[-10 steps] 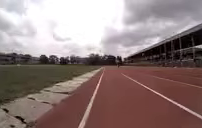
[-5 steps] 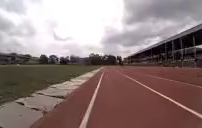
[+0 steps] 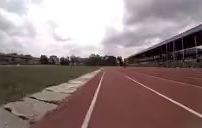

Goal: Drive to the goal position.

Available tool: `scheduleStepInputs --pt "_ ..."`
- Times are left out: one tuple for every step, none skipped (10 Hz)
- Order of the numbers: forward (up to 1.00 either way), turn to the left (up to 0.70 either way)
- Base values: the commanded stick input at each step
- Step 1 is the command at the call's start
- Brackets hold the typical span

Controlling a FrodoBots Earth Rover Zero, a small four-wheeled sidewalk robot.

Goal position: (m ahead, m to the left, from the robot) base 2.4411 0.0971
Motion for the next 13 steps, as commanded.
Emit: scheduleStepInputs --pt "0.60 -0.02" --pt "0.60 -0.02" --pt "0.60 -0.02" --pt "0.60 -0.02" --pt "0.60 -0.02" --pt "0.60 -0.02" --pt "0.60 -0.02" --pt "0.60 -0.02" --pt "0.60 -0.02" --pt "0.60 -0.02" --pt "0.60 -0.02" --pt "0.60 -0.02" --pt "0.60 -0.02"
